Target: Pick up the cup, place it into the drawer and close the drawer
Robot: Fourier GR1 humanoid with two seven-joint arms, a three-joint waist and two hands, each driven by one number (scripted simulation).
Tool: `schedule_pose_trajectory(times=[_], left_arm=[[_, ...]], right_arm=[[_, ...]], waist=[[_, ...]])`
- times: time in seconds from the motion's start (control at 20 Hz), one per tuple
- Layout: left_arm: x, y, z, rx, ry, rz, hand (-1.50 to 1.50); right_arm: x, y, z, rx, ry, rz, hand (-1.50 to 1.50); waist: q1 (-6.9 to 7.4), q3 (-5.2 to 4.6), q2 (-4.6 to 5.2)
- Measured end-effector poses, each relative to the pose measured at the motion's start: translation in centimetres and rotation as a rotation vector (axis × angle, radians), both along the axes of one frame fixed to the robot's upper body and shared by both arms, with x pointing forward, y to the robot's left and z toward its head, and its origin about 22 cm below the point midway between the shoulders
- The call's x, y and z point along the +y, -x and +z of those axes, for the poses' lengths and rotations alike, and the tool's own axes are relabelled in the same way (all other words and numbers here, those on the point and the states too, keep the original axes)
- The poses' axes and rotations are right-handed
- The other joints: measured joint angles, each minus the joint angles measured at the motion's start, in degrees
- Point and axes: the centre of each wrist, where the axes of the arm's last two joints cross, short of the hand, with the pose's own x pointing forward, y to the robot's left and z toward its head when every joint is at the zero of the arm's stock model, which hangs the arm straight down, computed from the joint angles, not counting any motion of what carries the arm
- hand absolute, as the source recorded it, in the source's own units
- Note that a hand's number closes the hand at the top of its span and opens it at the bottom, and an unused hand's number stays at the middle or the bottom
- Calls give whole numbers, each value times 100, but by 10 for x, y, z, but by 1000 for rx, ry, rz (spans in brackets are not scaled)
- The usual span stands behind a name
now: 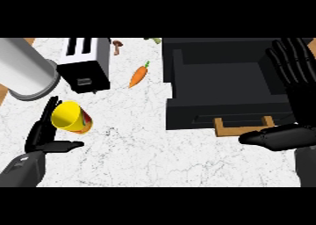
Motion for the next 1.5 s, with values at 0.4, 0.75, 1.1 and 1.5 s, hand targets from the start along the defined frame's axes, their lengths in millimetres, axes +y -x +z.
schedule_pose_trajectory(times=[0.4, 0.75, 1.1, 1.5], left_arm=[[-14, -6, -3, -8, 32, -32, -150], [-29, -14, -2, -56, 88, -89, 150], [-39, -23, 3, -206, -50, 33, 150], [-78, -22, -11, -295, 14, 195, 150]], right_arm=[[0, 2, 3, 4, 7, 0, -150], [-5, -1, 6, 6, 17, 0, -150], [-5, -2, 5, 2, 17, -7, -150], [-11, 6, -1, 11, 7, -23, -150]], waist=[[-30, -2, 8], [-28, -4, 14], [-15, 2, 6], [62, 24, -47]])
